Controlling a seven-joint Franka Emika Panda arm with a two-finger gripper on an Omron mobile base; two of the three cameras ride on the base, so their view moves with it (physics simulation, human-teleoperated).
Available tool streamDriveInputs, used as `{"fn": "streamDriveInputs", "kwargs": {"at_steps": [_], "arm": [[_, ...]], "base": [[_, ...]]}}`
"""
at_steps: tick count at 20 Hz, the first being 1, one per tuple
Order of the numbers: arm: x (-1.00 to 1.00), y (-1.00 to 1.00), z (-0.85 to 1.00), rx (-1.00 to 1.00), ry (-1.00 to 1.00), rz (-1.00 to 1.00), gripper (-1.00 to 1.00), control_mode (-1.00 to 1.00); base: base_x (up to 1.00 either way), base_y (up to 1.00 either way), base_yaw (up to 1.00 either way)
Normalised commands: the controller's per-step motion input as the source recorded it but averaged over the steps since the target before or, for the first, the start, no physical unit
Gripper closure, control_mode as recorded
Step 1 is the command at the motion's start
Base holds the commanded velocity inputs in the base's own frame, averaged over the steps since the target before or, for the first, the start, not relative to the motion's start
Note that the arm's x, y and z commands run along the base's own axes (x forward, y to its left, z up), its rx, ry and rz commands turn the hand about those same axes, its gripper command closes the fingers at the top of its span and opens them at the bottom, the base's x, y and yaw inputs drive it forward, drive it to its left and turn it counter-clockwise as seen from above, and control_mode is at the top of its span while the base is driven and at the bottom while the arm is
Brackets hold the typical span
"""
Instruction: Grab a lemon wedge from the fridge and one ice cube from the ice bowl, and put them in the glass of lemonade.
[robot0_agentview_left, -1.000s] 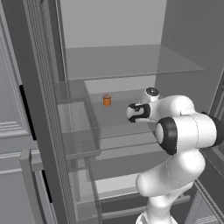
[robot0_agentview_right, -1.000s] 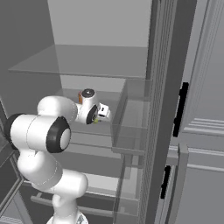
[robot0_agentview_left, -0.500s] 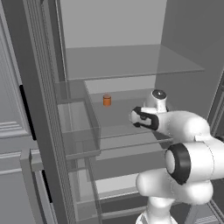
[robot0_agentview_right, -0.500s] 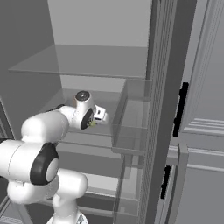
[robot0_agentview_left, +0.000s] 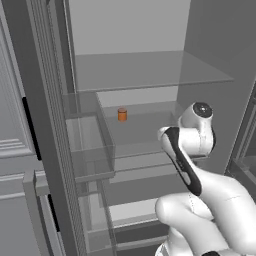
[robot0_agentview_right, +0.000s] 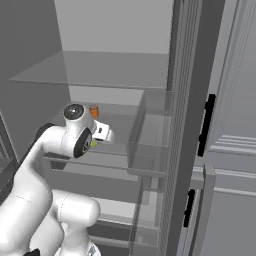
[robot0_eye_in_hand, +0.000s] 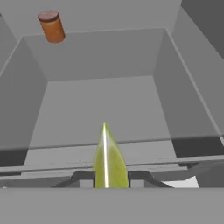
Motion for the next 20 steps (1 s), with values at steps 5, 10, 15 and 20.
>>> {"fn": "streamDriveInputs", "kwargs": {"at_steps": [5,10,15,20], "arm": [[-0.91,0.20,0.99,0.00,-0.02,0.00,1.00,-1.00],[-0.81,0.12,0.95,0.00,-0.02,0.00,1.00,-1.00],[-0.94,0.12,0.48,0.00,0.00,0.00,1.00,-1.00],[-0.68,0.06,0.05,0.00,0.00,0.01,1.00,-1.00]], "base": [[0.00,0.00,0.00],[0.00,0.00,0.00],[0.00,0.00,0.00],[0.00,0.00,0.00]]}}
